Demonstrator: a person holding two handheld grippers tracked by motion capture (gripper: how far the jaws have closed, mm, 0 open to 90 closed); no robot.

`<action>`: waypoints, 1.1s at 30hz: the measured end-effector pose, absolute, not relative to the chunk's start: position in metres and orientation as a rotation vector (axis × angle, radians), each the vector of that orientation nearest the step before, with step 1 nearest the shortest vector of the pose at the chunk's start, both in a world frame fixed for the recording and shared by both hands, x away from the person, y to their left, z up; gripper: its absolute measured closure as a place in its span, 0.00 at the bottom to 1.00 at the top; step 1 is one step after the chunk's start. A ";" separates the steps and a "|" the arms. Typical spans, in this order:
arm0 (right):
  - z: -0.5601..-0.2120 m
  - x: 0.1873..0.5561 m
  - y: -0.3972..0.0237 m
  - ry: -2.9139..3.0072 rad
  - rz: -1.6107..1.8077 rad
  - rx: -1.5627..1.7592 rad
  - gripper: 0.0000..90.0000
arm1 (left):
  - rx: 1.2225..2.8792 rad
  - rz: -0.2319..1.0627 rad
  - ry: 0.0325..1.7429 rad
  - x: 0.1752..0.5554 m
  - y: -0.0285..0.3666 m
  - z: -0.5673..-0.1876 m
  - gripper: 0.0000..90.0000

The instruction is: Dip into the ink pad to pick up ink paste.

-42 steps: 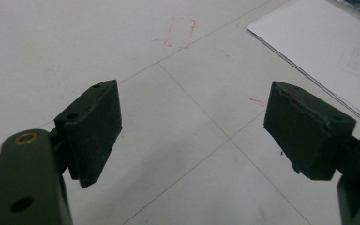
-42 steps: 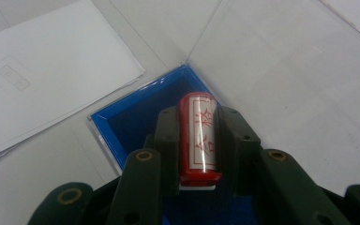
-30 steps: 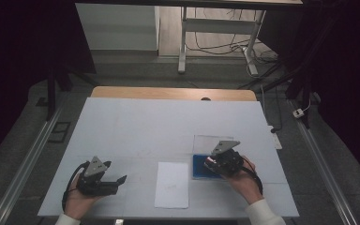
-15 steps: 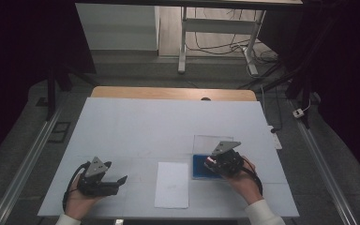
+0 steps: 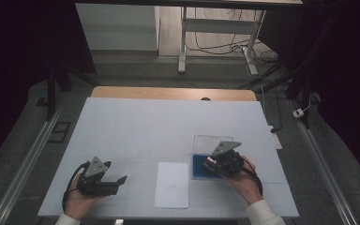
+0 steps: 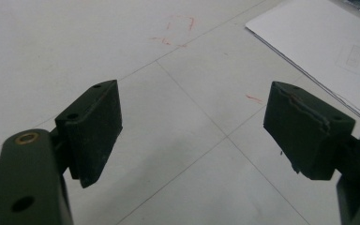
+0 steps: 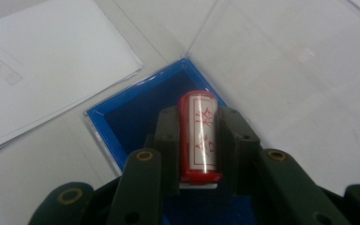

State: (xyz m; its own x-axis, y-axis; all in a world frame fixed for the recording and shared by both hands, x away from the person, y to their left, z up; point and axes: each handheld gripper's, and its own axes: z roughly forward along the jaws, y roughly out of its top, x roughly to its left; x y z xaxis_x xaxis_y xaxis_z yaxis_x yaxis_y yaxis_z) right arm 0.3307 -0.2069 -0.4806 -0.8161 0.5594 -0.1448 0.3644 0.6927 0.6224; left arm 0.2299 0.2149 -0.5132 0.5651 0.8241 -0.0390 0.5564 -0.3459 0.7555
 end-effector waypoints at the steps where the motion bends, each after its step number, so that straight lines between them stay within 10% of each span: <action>1: -0.480 0.331 -0.207 2.581 0.854 0.725 0.78 | 2.048 0.455 1.103 0.230 0.215 -0.513 0.22; 33: -0.435 0.316 -0.217 2.487 1.065 0.677 0.78 | 2.051 0.453 1.104 0.231 0.217 -0.514 0.22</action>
State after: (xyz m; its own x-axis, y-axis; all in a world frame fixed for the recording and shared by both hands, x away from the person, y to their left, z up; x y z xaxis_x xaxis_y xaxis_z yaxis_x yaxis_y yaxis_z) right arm 0.3160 -0.2166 -0.4351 -0.8243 0.5514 -0.1285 0.2876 0.6033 0.7438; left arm 0.2309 0.2166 -0.5140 0.5655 0.8238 -0.0394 0.5581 -0.3470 0.7537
